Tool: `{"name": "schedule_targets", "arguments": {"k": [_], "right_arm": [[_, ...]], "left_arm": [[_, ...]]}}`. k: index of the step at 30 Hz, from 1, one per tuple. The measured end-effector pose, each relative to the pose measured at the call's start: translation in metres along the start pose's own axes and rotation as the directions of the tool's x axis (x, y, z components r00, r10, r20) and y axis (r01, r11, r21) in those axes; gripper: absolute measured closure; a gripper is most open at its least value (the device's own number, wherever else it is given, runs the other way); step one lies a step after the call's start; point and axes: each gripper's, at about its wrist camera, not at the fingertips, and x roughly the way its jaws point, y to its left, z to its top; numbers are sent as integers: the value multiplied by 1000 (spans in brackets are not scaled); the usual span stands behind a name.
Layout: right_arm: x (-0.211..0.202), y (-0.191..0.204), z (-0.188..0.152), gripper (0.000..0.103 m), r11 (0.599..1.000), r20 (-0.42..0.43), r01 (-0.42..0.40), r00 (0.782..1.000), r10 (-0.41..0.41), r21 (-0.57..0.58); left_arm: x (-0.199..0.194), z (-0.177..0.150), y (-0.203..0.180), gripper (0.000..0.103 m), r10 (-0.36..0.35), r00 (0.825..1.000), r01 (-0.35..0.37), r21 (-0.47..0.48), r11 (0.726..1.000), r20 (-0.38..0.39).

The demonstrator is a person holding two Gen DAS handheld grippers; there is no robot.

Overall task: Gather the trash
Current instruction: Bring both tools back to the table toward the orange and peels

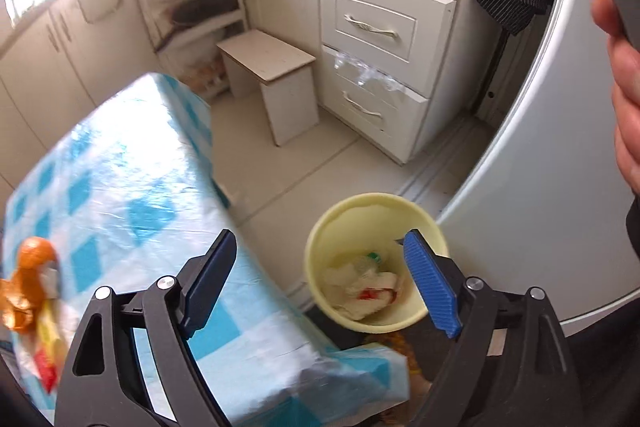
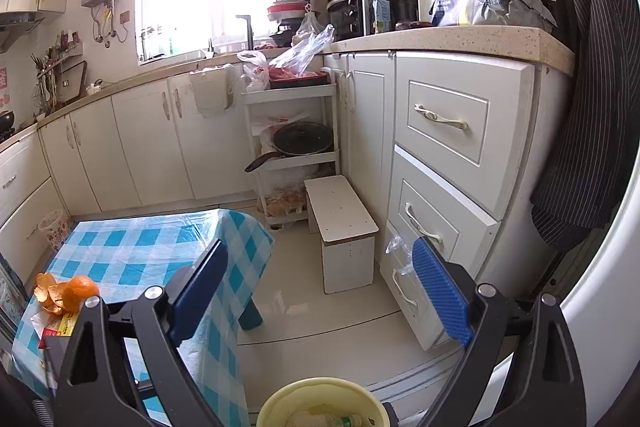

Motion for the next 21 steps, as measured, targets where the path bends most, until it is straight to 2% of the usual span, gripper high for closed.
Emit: {"name": "schedule_targets", "arguments": {"k": [8, 16, 21], "right_arm": [[5, 35, 5, 11, 998, 0, -43, 999, 43, -51], [14, 82, 6, 11, 987, -20, -100, 995, 98, -124], [26, 116, 3, 11, 975, -51, -141, 990, 134, -170]], "left_arm": [[-29, -16, 26, 17, 131, 991, -133, 49, 990, 32], [-51, -44, 61, 14, 185, 982, -186, 44, 982, 28], [-56, -72, 96, 13, 226, 974, -225, 22, 974, -16]]}}
